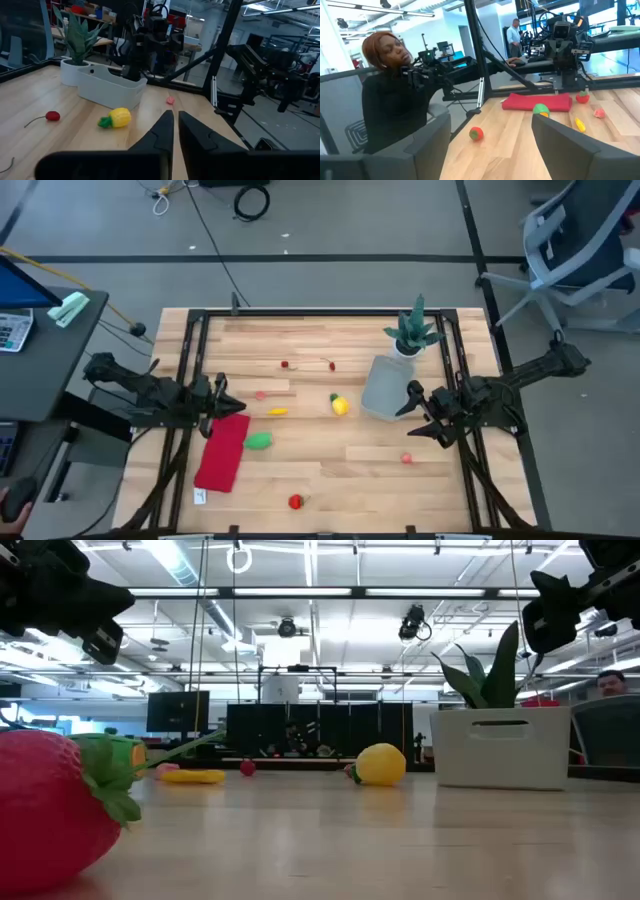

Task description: Pick and placing Produce into tupperware

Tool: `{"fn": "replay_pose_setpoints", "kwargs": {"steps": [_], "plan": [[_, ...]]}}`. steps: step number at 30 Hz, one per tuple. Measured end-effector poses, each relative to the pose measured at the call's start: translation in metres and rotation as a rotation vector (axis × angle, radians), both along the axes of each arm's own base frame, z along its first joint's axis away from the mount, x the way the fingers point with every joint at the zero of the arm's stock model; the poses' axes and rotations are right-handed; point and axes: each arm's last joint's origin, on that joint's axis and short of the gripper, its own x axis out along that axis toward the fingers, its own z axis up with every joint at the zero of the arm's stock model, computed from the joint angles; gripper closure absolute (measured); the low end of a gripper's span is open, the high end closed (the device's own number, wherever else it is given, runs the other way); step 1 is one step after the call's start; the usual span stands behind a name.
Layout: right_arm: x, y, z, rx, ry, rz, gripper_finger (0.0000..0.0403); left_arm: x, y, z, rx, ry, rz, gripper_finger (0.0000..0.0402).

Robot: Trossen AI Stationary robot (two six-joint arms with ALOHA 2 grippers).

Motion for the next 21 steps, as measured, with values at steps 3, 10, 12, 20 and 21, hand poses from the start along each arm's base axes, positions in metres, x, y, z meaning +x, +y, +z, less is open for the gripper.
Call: {"fn": "replay_pose_setpoints", "kwargs": {"steps": [3, 10, 12, 20, 21], "plan": [[0.0000, 0.0000, 0.0000, 0.000, 0.000, 0.000, 0.0115, 0.0000, 0.0000, 0.0000, 0.000, 0.000, 0.000, 0.0376], [0.0000, 0.0000, 0.0001, 0.000, 0.000, 0.000, 0.0115, 0.0000, 0.0000, 0.0000, 0.000, 0.000, 0.000, 0.0376], [0.0000, 0.0000, 0.0000, 0.000, 0.000, 0.000, 0.0115, 0.0000, 0.0000, 0.0000, 0.000, 0.000, 0.000, 0.0373], [0.0000, 0.0000, 0.0000, 0.000, 0.000, 0.000, 0.0115, 0.0000, 0.0000, -0.0001, 0.000, 0.000, 0.000, 0.0366], [0.0000, 0.0000, 0.0001, 0.000, 0.000, 0.000, 0.0115, 0.0000, 0.0000, 0.0000, 0.000, 0.000, 0.000, 0.0367]]}}
